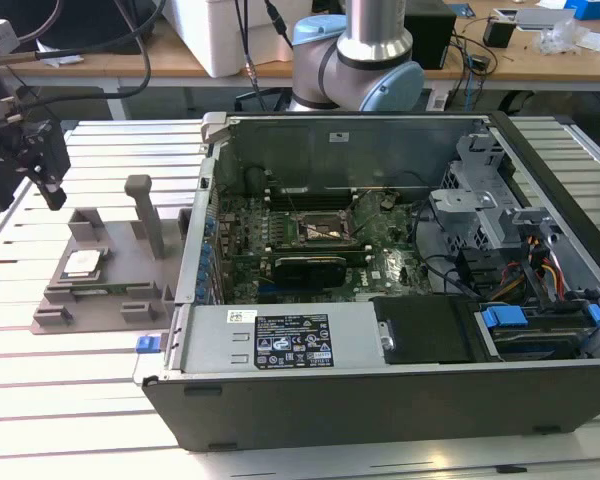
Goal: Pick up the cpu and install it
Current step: 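Pick up the cpu and move it towards the insertion slot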
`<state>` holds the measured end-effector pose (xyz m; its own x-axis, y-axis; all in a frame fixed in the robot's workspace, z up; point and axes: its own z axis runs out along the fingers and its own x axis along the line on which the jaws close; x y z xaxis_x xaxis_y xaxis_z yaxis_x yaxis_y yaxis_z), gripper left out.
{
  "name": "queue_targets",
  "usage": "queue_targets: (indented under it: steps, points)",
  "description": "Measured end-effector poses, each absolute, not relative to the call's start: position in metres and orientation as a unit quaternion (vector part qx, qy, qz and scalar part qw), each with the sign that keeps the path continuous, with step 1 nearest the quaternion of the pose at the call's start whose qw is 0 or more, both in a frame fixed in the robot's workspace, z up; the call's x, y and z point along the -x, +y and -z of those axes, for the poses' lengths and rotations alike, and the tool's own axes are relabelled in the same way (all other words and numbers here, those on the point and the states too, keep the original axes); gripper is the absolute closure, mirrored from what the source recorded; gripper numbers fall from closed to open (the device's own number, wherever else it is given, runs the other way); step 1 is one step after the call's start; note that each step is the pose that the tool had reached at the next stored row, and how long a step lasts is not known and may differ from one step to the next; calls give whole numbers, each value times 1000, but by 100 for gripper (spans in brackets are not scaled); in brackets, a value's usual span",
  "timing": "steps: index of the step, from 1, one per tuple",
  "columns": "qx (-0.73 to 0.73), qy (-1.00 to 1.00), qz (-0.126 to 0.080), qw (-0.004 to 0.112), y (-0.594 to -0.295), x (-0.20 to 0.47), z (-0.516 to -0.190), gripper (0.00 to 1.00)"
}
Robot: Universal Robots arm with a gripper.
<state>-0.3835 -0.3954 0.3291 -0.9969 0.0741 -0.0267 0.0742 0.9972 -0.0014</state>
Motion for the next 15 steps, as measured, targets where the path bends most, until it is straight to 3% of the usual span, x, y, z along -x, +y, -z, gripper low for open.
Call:
queue_targets:
  steps: [15]
  points:
    - [-34,999,9,14,-393,382,-311,34]
